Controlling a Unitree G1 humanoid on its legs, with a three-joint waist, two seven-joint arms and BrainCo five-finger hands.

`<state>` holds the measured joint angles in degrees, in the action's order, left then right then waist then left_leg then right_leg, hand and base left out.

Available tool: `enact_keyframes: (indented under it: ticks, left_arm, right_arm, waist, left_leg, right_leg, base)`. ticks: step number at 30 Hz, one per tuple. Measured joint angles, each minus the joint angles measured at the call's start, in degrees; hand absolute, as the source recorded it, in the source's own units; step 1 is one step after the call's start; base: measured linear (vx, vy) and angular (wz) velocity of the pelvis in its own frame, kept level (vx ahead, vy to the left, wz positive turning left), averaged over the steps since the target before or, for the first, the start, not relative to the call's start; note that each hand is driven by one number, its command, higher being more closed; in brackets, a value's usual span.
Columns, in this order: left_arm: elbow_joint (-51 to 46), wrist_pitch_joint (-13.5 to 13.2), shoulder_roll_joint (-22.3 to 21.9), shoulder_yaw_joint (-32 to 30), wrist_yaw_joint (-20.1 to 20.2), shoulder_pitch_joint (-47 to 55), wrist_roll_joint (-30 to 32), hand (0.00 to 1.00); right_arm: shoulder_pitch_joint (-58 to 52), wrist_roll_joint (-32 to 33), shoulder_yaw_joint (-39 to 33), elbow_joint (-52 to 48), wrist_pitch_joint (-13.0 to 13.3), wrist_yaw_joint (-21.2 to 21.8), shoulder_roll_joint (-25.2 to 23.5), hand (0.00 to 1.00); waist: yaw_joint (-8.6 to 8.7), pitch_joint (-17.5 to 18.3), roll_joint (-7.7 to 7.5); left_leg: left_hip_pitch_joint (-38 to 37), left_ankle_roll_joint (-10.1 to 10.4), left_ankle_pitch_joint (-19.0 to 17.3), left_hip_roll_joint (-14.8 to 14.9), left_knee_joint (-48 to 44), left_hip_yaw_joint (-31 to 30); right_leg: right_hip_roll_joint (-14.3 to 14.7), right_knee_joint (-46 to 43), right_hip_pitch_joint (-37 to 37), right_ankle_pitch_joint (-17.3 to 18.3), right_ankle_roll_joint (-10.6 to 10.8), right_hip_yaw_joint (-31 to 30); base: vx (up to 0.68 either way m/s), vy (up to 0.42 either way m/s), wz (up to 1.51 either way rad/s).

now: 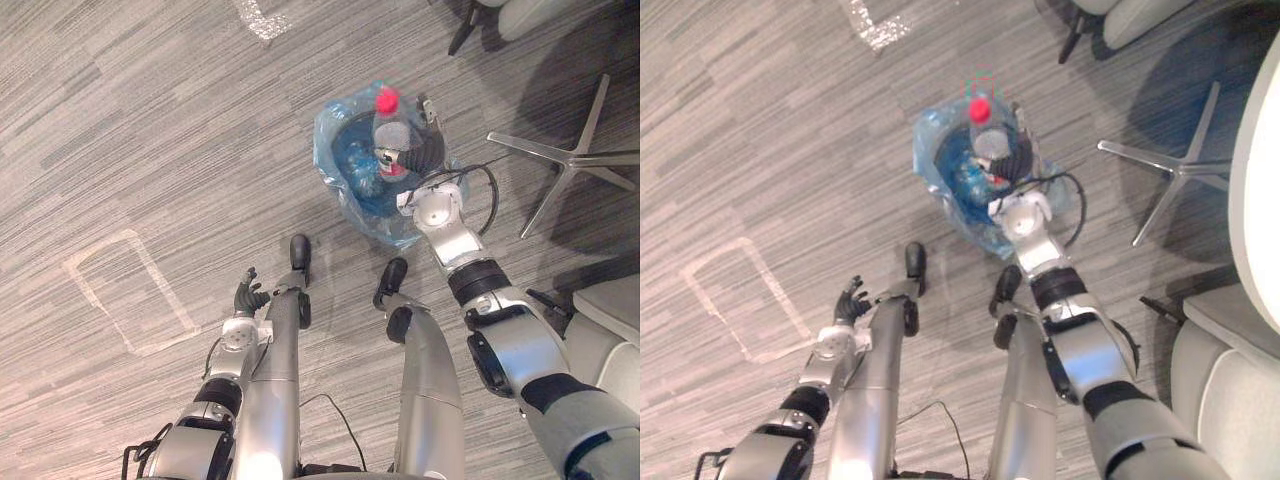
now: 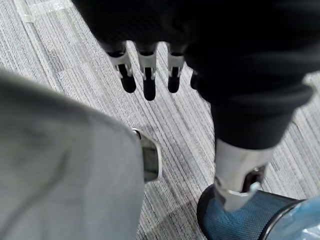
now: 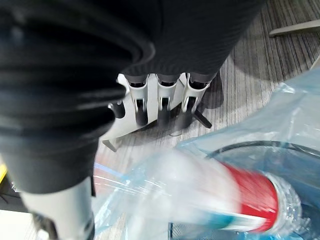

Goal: Gather rubbish on tea table into small bin, then transfer packed bag to large trash can.

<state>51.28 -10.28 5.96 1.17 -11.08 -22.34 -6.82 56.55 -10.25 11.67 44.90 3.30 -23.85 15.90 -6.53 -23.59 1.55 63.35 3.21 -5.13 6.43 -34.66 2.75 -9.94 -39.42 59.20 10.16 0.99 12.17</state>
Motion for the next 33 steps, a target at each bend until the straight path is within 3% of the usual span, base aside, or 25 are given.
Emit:
enact_keyframes:
  ticks: [14, 26, 27, 33]
  left_arm:
    - [0.13, 0.07, -0.05, 0.06, -0.03, -0.01, 0.78, 0.0]
    - [3.76, 0.97, -3.4, 0.37, -0.15, -8.95, 1.02, 0.0]
    - [4.28, 1.0, -3.73, 0.37, -0.15, -10.17, 1.0, 0.0]
    - [4.49, 1.0, -4.54, -0.05, -0.15, -11.39, 0.42, 0.0]
  right_arm:
    - [-7.84, -15.13, 4.71, -3.32, -1.09, -0.65, -1.4, 0.0]
    - [-5.67, -21.85, 6.46, 13.44, -3.47, 1.58, -7.42, 0.0]
    - [-4.81, -22.8, 6.1, 14.94, -3.84, 1.73, -7.7, 1.0]
    - [-2.61, -23.49, 2.0, 19.13, -4.95, 3.53, -9.28, 1.0]
  waist:
    - [0.14, 0.57, -0.43]
    - [1.08, 1.44, -1.5]
    - [1.19, 1.44, -1.51]
    - [1.48, 1.44, -1.5]
  left_leg:
    - [-0.42, -0.02, 0.42, 0.2, 0.26, 0.22]
    - [3.39, 0.43, 2.24, -0.07, 1.98, -0.32]
    - [4.13, 0.49, 2.74, -0.08, 2.31, -0.32]
    - [5.47, 0.79, 4.04, -0.19, 3.96, -0.38]
  right_leg:
    - [0.15, -0.45, -0.04, 0.06, -0.12, -0.3]
    - [0.06, 0.19, 3.53, -0.21, -0.51, 0.71]
    - [0.0, 0.01, 4.36, -0.24, -0.57, 0.85]
    - [-0.44, -1.61, 6.75, 0.41, -1.36, 0.98]
  base:
    - [0.0, 0.0, 0.0]
    - [0.0, 0.001, 0.04]
    - [0.0, -0.001, 0.13]
    - [-0.02, -0.016, 0.1]
